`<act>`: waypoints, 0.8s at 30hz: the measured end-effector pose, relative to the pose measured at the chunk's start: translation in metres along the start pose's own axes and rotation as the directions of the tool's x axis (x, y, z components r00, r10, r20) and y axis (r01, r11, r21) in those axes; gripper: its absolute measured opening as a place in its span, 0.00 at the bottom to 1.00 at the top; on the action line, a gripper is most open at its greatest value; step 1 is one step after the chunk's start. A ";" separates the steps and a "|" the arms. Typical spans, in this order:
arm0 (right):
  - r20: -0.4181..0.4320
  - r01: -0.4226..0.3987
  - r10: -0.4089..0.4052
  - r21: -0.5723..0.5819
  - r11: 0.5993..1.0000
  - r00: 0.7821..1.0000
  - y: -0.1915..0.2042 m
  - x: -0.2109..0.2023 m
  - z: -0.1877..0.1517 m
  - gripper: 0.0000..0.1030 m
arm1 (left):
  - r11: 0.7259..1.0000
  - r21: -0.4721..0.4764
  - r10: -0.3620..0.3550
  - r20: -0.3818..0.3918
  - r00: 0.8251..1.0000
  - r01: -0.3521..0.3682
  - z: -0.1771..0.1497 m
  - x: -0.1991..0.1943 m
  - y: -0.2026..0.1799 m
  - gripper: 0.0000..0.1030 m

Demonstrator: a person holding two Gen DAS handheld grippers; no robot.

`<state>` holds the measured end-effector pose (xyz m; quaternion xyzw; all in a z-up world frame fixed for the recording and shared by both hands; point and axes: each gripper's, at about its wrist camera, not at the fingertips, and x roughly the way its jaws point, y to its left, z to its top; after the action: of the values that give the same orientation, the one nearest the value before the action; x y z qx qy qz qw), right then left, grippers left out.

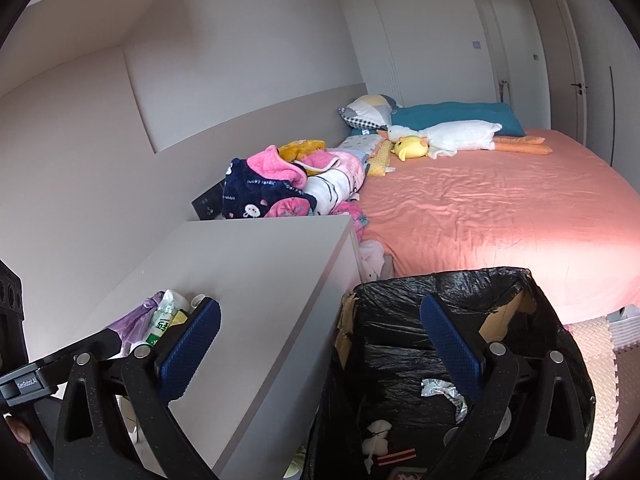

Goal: Collect trash
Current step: 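Move both open tools back over the remaining trash on the desk, then grasp the long white carton with the left tool while the right tool grasps the yellow tube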

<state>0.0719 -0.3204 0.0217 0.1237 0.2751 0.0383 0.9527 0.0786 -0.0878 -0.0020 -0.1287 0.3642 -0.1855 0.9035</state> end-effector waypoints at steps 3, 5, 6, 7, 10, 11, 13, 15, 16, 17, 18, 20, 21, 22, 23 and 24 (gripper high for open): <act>-0.019 -0.021 0.020 -0.014 1.000 1.000 0.011 0.006 -0.004 0.97 | 0.999 -0.031 0.040 -0.001 0.999 -0.040 -0.003 -0.004 0.016 0.94; -0.028 -0.031 0.030 -0.021 0.999 0.999 0.018 0.009 -0.006 0.97 | 0.996 -0.049 0.070 0.001 0.998 -0.070 -0.006 -0.008 0.025 0.94; -0.033 -0.036 0.036 -0.022 0.999 0.999 0.021 0.010 -0.007 0.97 | 0.995 -0.056 0.088 0.003 0.996 -0.088 -0.008 -0.009 0.029 0.94; -0.037 -0.042 0.041 -0.023 0.999 0.998 0.024 0.012 -0.008 0.97 | 0.993 -0.060 0.107 0.005 0.994 -0.106 -0.010 -0.011 0.033 0.94; -0.054 -0.059 0.057 -0.027 0.998 0.997 0.033 0.017 -0.010 0.97 | 0.985 -0.071 0.159 0.001 0.987 -0.159 -0.013 -0.015 0.043 0.94; -0.060 -0.065 0.063 -0.030 0.997 0.996 0.036 0.019 -0.011 0.97 | 0.982 -0.076 0.173 -0.001 0.985 -0.172 -0.014 -0.016 0.046 0.94; -0.072 -0.076 0.073 -0.038 0.996 0.995 0.042 0.023 -0.014 0.97 | 0.977 -0.091 0.192 -0.008 0.981 -0.192 -0.017 -0.017 0.054 0.94; -0.084 -0.087 0.083 -0.048 0.995 0.993 0.050 0.027 -0.016 0.97 | 0.974 -0.102 0.202 -0.023 0.979 -0.203 -0.020 -0.016 0.061 0.94; -0.089 -0.092 0.087 -0.052 0.994 0.992 0.053 0.028 -0.018 0.97 | 0.972 -0.103 0.208 -0.034 0.978 -0.210 -0.021 -0.014 0.064 0.94; -0.094 -0.096 0.090 -0.054 0.994 0.992 0.056 0.030 -0.018 0.97 | 0.970 -0.100 0.217 -0.045 0.975 -0.220 -0.023 -0.013 0.066 0.94; -0.100 -0.100 0.094 -0.055 0.993 0.991 0.059 0.032 -0.019 0.97 | 0.968 -0.096 0.226 -0.055 0.972 -0.231 -0.025 -0.012 0.067 0.94; -0.114 -0.113 0.107 -0.053 0.992 0.988 0.064 0.035 -0.020 0.97 | 0.964 -0.091 0.245 -0.076 0.967 -0.251 -0.030 -0.009 0.070 0.94; -0.123 -0.120 0.113 -0.052 0.991 0.986 0.067 0.037 -0.021 0.97 | 0.961 -0.092 0.254 -0.084 0.964 -0.261 -0.032 -0.007 0.072 0.94; -0.129 -0.126 0.118 -0.055 0.991 0.985 0.071 0.039 -0.022 0.97 | 0.957 -0.096 0.264 -0.091 0.960 -0.273 -0.034 -0.007 0.075 0.94; -0.135 -0.131 0.122 -0.059 0.990 0.983 0.074 0.040 -0.023 0.97 | 0.954 -0.103 0.271 -0.098 0.957 -0.281 -0.035 -0.006 0.078 0.94; -0.142 -0.137 0.127 -0.065 0.988 0.982 0.078 0.041 -0.025 0.97 | 0.952 -0.112 0.275 -0.106 0.956 -0.286 -0.035 -0.003 0.082 0.94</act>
<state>0.0931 -0.2338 0.0005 0.1031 0.3296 0.1202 0.9308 0.0716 -0.0165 -0.0541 -0.1241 0.4296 -0.0372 0.8937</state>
